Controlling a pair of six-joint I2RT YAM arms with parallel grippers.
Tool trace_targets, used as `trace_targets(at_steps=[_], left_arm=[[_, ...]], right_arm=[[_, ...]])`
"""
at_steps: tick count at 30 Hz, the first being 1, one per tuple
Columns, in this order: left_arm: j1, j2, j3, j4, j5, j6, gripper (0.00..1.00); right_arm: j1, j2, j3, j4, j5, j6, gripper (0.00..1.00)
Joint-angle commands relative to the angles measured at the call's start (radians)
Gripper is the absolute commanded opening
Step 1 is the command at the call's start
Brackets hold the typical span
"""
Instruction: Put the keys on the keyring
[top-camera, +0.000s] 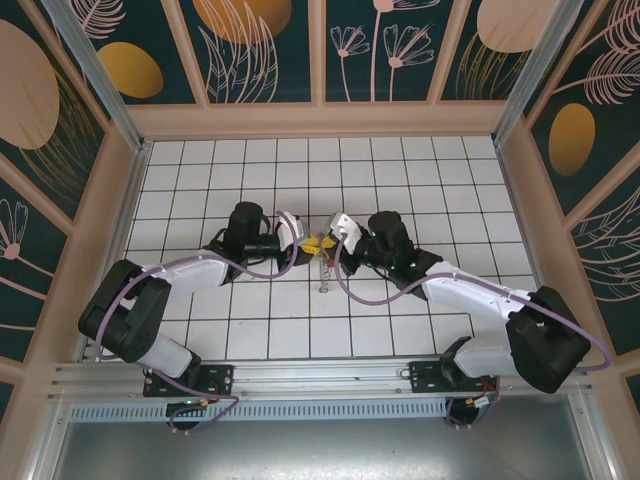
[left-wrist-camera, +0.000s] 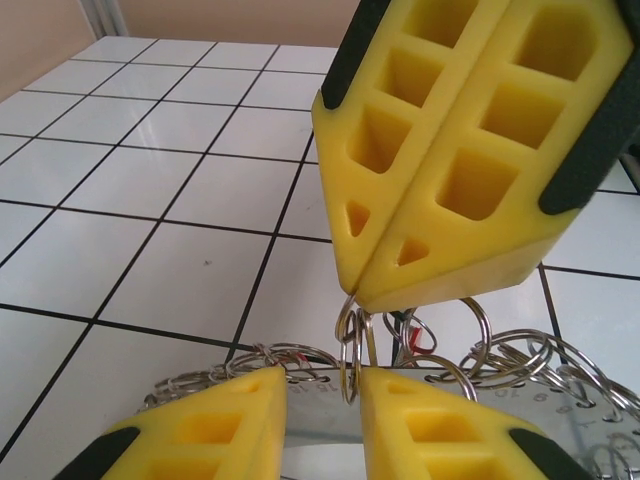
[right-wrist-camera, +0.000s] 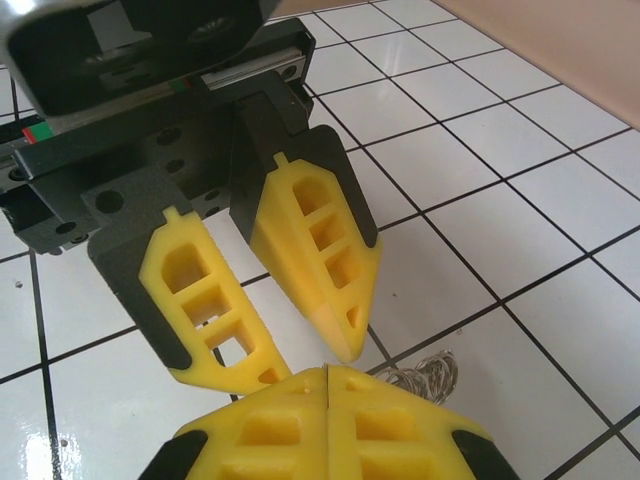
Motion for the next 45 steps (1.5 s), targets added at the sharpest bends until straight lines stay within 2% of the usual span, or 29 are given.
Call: trace_targets(at_steps=[1,14,20,26,45], left_arm=[[0.001,0.0,0.035,-0.038,0.016,0.034,0.26],[0.001,0.015,0.059,-0.076,0.044,0.057,0.18],[0.001,0.01,0.066,-0.086,0.051,0.071,0.0],[0.001,-0.015,0.054,-0.06,0.046,0.073,0.0],[0.001,-0.031,0.043,-0.057,0.032,0.085,0.0]], right_arm=[[0.008,0.0,0.043,0.019,-0.034,-0.017,0.0],[0.011,0.018,0.058,0.013,-0.067,-0.013,0.0],[0.009,0.03,0.067,-0.009,-0.073,-0.014,0.0],[0.007,0.071,0.1,-0.112,-0.052,-0.009,0.0],[0.008,0.119,0.134,-0.166,-0.039,-0.002,0.07]])
